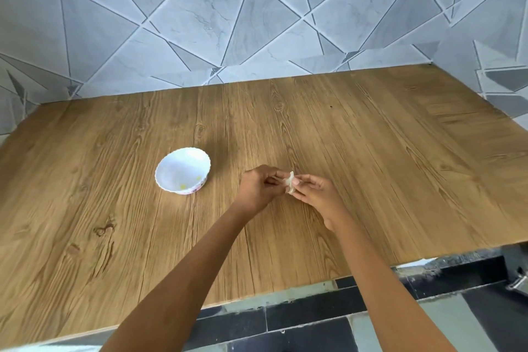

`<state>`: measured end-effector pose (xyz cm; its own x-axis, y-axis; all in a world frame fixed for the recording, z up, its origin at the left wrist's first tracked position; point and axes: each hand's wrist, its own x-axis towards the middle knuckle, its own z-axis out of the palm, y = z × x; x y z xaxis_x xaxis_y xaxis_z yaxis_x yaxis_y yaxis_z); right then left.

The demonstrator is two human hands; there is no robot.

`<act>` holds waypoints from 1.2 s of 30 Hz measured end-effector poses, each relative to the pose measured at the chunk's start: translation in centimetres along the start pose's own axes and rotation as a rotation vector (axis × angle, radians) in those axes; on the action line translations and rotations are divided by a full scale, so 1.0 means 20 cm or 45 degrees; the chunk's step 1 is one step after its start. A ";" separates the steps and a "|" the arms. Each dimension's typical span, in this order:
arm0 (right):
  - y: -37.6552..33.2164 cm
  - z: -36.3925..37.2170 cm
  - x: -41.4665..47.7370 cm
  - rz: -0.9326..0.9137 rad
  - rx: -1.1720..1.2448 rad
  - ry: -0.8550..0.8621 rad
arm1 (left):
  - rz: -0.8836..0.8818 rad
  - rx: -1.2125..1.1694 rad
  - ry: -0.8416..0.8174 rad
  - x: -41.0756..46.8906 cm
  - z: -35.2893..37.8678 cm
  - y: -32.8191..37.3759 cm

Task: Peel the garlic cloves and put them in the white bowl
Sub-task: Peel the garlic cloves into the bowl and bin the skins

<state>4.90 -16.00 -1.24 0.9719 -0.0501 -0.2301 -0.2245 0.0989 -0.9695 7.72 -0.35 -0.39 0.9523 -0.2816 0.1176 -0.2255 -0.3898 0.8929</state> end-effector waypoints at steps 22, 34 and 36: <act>0.01 0.05 0.07 -0.068 -0.143 0.062 | -0.053 0.304 0.303 0.00 0.09 0.06; 0.09 0.09 0.13 -0.590 -0.967 0.219 | -0.543 -0.294 0.252 -0.19 -0.24 0.01; 0.11 0.10 0.14 -0.609 -1.035 0.199 | -0.599 -0.223 0.260 -0.27 -0.30 -0.01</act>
<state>7.23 -14.03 -3.84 0.9662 -0.0443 0.2539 0.1558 -0.6843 -0.7123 3.90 6.50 1.38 0.9667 0.0707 -0.2459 0.2559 -0.2758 0.9265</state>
